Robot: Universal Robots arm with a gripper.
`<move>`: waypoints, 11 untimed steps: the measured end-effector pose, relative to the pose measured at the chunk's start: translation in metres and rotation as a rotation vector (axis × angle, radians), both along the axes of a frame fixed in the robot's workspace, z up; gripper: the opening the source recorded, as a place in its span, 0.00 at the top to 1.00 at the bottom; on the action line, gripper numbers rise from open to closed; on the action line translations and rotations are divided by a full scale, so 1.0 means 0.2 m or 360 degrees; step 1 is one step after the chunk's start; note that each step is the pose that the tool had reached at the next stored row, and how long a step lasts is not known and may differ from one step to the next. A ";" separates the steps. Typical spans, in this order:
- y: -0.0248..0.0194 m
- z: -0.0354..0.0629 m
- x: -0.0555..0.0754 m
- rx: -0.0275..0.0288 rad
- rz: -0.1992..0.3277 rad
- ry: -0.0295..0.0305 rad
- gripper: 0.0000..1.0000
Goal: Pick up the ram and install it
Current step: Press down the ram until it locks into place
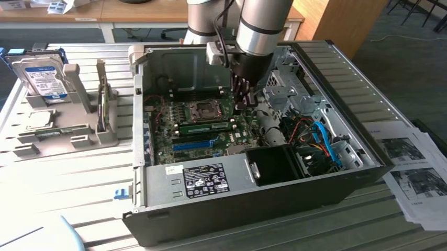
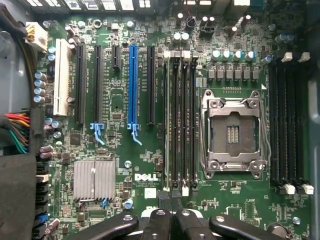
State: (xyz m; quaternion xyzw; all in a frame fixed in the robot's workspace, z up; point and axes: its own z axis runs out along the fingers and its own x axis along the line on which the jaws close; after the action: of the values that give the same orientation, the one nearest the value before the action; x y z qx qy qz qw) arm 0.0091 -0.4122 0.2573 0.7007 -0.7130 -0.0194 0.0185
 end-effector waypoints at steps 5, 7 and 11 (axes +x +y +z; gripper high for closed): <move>0.000 -0.039 0.00 -0.00003 0.0000 0.00009 0.91; 0.000 -0.053 0.00 -0.00003 0.0000 0.00011 0.91; 0.000 -0.065 0.00 -0.00006 0.0000 0.00027 0.91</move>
State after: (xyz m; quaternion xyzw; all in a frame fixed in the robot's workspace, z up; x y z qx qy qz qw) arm 0.0091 -0.4122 0.2443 0.7006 -0.7130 -0.0199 0.0193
